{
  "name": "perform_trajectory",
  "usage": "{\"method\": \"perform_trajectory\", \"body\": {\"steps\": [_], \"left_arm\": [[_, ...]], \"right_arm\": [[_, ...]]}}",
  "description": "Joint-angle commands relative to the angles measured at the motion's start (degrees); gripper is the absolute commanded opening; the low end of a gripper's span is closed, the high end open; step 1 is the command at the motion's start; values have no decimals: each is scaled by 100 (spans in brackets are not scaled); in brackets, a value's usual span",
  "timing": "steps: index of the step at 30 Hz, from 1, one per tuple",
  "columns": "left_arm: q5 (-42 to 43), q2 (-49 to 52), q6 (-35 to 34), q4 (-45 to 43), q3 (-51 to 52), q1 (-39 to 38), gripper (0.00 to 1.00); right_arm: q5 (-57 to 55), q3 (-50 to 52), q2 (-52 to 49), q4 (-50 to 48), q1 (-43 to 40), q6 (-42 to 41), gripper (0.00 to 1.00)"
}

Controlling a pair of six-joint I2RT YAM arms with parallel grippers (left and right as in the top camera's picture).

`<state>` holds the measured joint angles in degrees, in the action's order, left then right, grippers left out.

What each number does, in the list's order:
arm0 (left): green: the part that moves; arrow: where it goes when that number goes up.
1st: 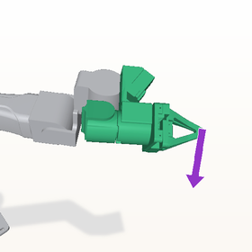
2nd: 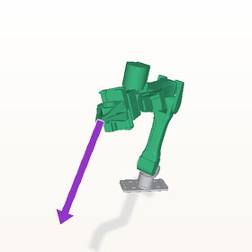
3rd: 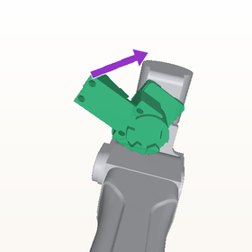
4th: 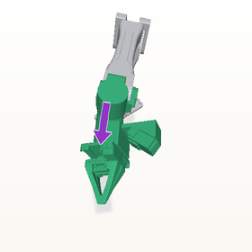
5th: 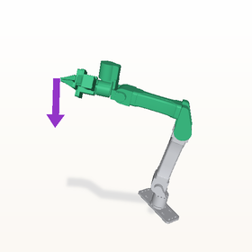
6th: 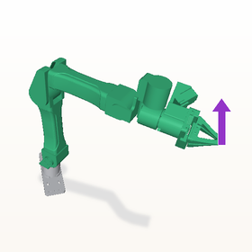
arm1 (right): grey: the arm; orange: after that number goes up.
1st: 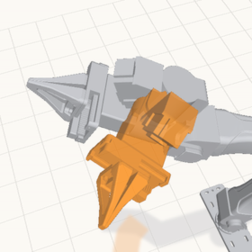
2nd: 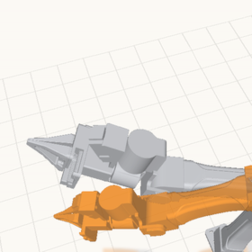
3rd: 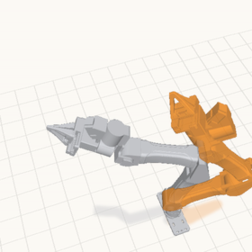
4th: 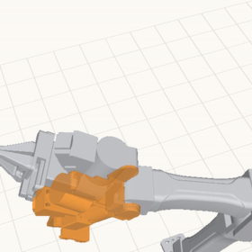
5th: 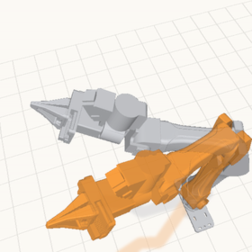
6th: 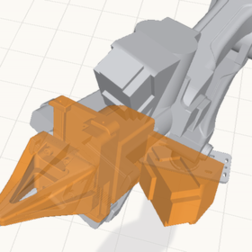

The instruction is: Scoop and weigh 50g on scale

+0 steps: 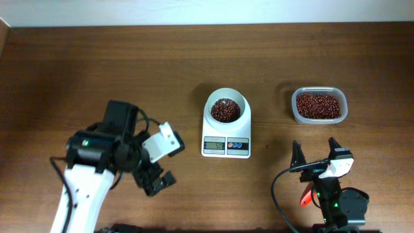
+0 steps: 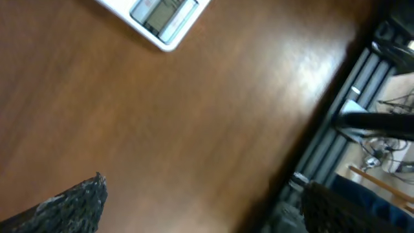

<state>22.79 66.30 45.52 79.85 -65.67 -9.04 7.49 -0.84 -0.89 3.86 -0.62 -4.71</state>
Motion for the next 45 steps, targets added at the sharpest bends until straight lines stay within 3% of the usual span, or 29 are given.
{"method": "perform_trajectory", "body": {"steps": [1,11,15,25,32,45], "left_arm": [[-116,-570,-131,498,-4,-17,99],[-9,-3508,-131,577,-4,-17,99],[-11,-4225,-131,599,-4,-17,99],[-13,-4535,-131,614,-4,308,99],[11,-5523,-131,487,118,951,99],[33,-6555,-133,280,319,949,99]], "right_arm": [[-48,52,70,17,61,2,99],[-48,52,70,15,61,2,99],[-48,52,70,15,61,2,99],[-48,52,70,17,61,2,99],[-48,52,70,17,61,2,99],[-48,52,70,15,61,2,99]]}}
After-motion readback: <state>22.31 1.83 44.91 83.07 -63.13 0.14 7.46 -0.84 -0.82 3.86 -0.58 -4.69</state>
